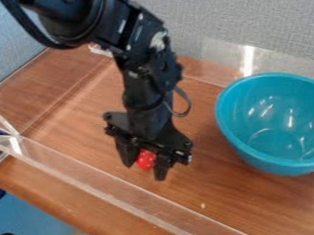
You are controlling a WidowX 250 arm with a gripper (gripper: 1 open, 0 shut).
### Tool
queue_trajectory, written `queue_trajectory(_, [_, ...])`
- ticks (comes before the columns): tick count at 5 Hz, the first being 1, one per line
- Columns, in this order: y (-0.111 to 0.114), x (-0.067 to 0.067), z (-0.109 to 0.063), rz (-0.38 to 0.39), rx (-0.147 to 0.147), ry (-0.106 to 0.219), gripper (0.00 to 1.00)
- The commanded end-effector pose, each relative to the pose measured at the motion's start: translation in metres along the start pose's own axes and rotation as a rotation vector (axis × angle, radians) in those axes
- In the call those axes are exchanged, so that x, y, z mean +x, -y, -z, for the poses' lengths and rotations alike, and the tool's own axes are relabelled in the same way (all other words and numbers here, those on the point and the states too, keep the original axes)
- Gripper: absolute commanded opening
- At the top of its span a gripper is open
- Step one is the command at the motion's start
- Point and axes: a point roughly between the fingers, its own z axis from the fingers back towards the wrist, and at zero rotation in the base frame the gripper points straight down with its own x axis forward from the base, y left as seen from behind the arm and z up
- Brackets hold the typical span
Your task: Remove the strawberry from inside the blue bowl and put it on the table
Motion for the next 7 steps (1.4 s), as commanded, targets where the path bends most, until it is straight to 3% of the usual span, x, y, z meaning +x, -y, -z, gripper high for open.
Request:
queue_trajectory(1, [-0.008, 0.005, 0.003, -0.029, -0.001, 0.017, 0.0])
queue_trajectory(2, [-0.008, 0.006, 0.001, -0.037, -0.017, 0.016, 1.0])
queue_trajectory(4, [-0.015, 0.01, -0.023, -0.07, -0.066, 0.066, 1.0])
queue_trajectory(6, [-0.03, 0.02, -0.08, -0.134, -0.16, 0.176, 1.0])
queue_trajectory(7, [-0.033, 0.016, -0.091, -0.144, -0.178, 0.186, 1.0])
